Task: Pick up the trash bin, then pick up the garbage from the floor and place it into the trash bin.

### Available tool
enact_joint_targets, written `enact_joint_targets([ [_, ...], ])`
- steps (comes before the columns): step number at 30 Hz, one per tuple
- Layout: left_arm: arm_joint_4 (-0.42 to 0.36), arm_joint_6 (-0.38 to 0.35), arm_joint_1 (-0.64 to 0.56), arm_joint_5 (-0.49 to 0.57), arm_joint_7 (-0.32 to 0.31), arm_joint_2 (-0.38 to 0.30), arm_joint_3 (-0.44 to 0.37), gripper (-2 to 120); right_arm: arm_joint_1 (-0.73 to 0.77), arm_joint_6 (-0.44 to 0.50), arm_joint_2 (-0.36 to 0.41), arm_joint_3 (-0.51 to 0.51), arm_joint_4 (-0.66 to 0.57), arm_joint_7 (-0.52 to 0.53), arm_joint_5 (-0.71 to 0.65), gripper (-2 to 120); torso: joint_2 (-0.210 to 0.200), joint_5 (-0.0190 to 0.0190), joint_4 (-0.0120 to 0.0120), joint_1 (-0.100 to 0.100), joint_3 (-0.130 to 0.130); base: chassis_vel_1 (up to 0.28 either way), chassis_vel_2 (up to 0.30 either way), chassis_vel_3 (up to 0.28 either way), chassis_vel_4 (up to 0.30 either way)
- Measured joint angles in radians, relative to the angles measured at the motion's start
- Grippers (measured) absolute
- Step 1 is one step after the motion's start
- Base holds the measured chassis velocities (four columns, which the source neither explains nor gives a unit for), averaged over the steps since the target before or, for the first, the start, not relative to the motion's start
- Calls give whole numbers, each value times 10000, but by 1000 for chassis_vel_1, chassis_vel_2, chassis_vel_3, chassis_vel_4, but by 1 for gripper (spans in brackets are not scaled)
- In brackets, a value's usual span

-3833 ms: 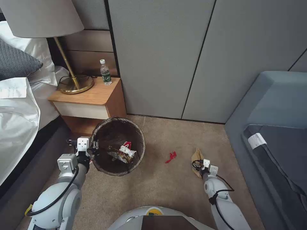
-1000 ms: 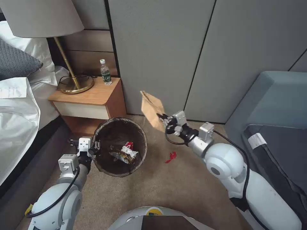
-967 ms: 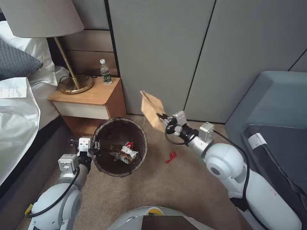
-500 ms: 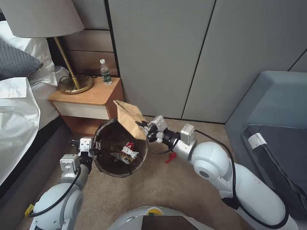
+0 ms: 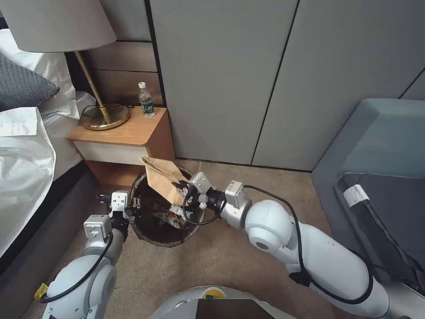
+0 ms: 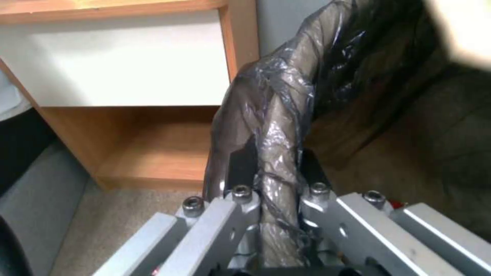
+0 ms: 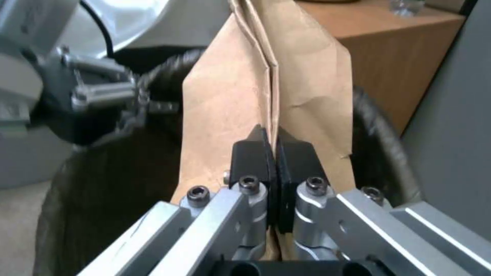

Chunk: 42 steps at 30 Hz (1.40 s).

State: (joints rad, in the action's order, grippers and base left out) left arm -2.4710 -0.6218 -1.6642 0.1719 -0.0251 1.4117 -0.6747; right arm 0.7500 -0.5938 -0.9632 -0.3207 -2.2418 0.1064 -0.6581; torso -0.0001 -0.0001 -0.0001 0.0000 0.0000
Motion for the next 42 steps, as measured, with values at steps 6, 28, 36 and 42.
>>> enact_joint_targets([
  [6, -6, 4, 37, -2, 2, 16, -2, 3, -168, -9, -268, -547, 348, 216, 251, 3, 0, 0, 1, 0, 0, 0, 0, 0, 0],
  [28, -3, 8, 107, 66, 13, -20, -77, 3, -127, -77, -468, -762, 508, 643, 301, 76, 0, 1, 1, 0, 0, 0, 0, 0, 0],
  [36, 4, 11, 132, 71, 18, 0, -75, 3, -46, -68, -455, -470, 316, 703, 242, 99, 0, 1, 1, 0, 0, 0, 0, 0, 0],
  [42, 7, 13, 140, 72, 18, 16, -90, 3, 46, -67, -360, 231, -32, 806, -90, 100, 0, 1, 1, 0, 0, 0, 0, 0, 0],
])
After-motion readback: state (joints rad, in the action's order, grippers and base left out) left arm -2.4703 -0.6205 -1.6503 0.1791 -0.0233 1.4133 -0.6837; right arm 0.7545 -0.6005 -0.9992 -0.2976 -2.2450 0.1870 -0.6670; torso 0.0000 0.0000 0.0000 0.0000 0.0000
